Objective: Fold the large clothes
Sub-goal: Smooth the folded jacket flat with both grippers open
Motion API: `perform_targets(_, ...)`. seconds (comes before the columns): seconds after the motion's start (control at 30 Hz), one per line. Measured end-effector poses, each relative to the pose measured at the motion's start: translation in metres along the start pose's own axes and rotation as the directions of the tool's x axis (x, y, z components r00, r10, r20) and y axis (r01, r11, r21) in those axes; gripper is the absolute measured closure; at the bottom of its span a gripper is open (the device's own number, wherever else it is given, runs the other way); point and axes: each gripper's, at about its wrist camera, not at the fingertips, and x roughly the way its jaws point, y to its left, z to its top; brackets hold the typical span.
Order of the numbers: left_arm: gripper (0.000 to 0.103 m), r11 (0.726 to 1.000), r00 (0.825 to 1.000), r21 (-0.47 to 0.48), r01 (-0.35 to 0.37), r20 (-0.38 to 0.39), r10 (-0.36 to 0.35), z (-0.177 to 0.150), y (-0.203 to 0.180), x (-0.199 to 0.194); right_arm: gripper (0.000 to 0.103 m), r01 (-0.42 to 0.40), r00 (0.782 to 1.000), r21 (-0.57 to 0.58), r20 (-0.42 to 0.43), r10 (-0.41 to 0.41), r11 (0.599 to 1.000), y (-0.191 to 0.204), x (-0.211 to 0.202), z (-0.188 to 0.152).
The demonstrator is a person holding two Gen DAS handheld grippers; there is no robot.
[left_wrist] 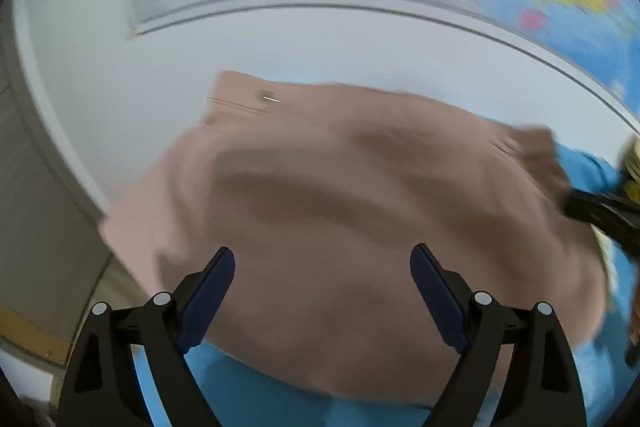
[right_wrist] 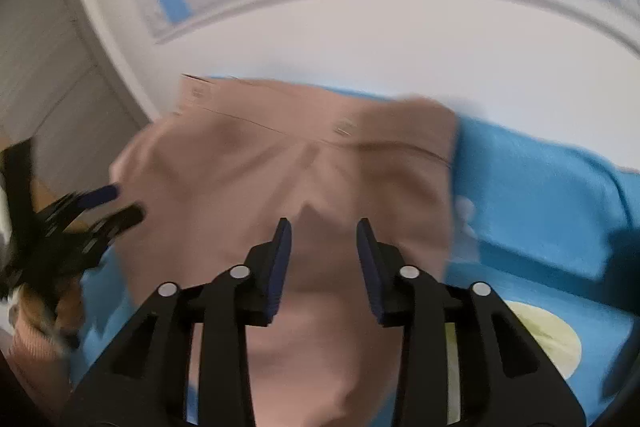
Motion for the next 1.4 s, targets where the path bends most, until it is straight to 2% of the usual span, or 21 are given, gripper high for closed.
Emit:
perform_targets(0.07, 0.017, 1.000, 1.000, -0.021, -0.020, -0.017, 0.020, 0.007, 0.017, 0.011, 0.058, -0.025, 1.000, -0.029, -0.008, 0.025, 0.999, 0.014, 0.008, 0.001)
perform_targets(0.1, 0.018, 0.998, 0.998, -0.040, -0.055, -0.035, 0.053, 0.009, 0.027, 0.020, 0.058, -0.027, 0.999, -0.038, -0.018, 0.026, 0.999, 0.017, 0.014, 0.001)
perform_targets(0.2, 0.020, 0.993, 0.992, -0.073, -0.098, -0.087, 0.091, 0.008, 0.049, 0.040, 0.059, -0.024, 0.997, -0.018, -0.073, 0.023, 1.000, 0.012, 0.032, -0.005)
perform_targets(0.3, 0.019, 0.988, 0.990, -0.134, -0.078, -0.124, 0.061, 0.006, 0.071, 0.052, 0.066, 0.026, 0.997, 0.006, -0.078, -0.025, 1.000, -0.010, 0.035, -0.013)
perform_targets(0.37, 0.019, 0.985, 0.990, -0.151, -0.079, -0.129, 0.060, 0.008, 0.080, 0.054, 0.069, 0.011, 0.997, 0.064, -0.080, -0.006, 0.998, -0.026, 0.030, -0.014)
perform_targets(0.43, 0.017, 0.981, 0.988, -0.166, -0.097, -0.139, 0.074, 0.009, 0.088, 0.055, 0.068, 0.010, 0.997, 0.076, -0.080, -0.004, 0.997, -0.030, 0.021, -0.013)
perform_targets(0.5, 0.022, 0.975, 0.987, -0.198, -0.106, -0.140, 0.079, 0.010, 0.094, 0.051, 0.065, 0.002, 0.998, 0.076, -0.068, 0.003, 0.997, -0.030, 0.008, -0.013)
perform_targets(0.57, 0.024, 0.979, 0.992, -0.179, -0.094, -0.102, 0.076, 0.009, 0.087, 0.037, 0.063, -0.025, 0.999, 0.075, -0.028, 0.028, 0.997, -0.027, -0.008, -0.014)
perform_targets(0.7, 0.023, 0.995, 0.999, -0.096, 0.031, -0.014, -0.033, 0.005, 0.050, 0.003, 0.062, -0.091, 0.996, 0.028, -0.018, 0.092, 0.995, -0.008, -0.023, -0.026)
perform_targets(0.8, 0.021, 0.995, 0.995, -0.027, 0.097, -0.012, -0.097, 0.003, 0.019, -0.003, 0.057, -0.103, 0.993, -0.042, -0.057, 0.101, 0.994, 0.009, -0.021, -0.043)
perform_targets(0.87, 0.021, 0.988, 0.988, 0.019, 0.152, -0.042, -0.151, -0.002, -0.003, 0.000, 0.057, -0.060, 0.995, -0.075, -0.087, 0.053, 0.995, 0.009, -0.015, -0.057)
perform_targets(0.93, 0.021, 0.985, 0.985, 0.064, 0.162, -0.063, -0.159, -0.010, -0.018, 0.004, 0.057, -0.086, 0.993, -0.032, -0.088, 0.083, 0.996, 0.000, -0.016, -0.062)
perform_targets(1.0, 0.021, 0.986, 0.987, 0.091, 0.140, -0.086, -0.132, -0.015, -0.028, 0.011, 0.057, -0.106, 0.991, 0.012, -0.079, 0.107, 0.994, -0.008, -0.025, -0.059)
perform_targets(1.1, 0.021, 0.985, 0.987, 0.089, 0.145, -0.083, -0.137, -0.018, -0.032, 0.010, 0.055, -0.083, 0.996, 0.026, -0.019, 0.083, 0.996, -0.019, -0.042, -0.045)
perform_targets(1.2, 0.021, 0.979, 0.981, 0.080, 0.185, -0.076, -0.179, -0.016, -0.035, 0.003, 0.055, -0.059, 0.998, 0.084, 0.014, 0.058, 0.995, -0.034, -0.039, -0.029)
perform_targets(1.33, 0.021, 0.975, 0.981, 0.115, 0.190, -0.073, -0.182, -0.022, -0.053, -0.006, 0.059, -0.019, 1.000, 0.134, -0.020, 0.022, 0.991, -0.050, -0.012, -0.014)
perform_targets(1.4, 0.021, 0.974, 0.980, 0.113, 0.195, -0.068, -0.189, -0.025, -0.056, -0.009, 0.068, -0.004, 0.998, 0.179, -0.055, 0.014, 0.984, -0.061, 0.001, -0.014)
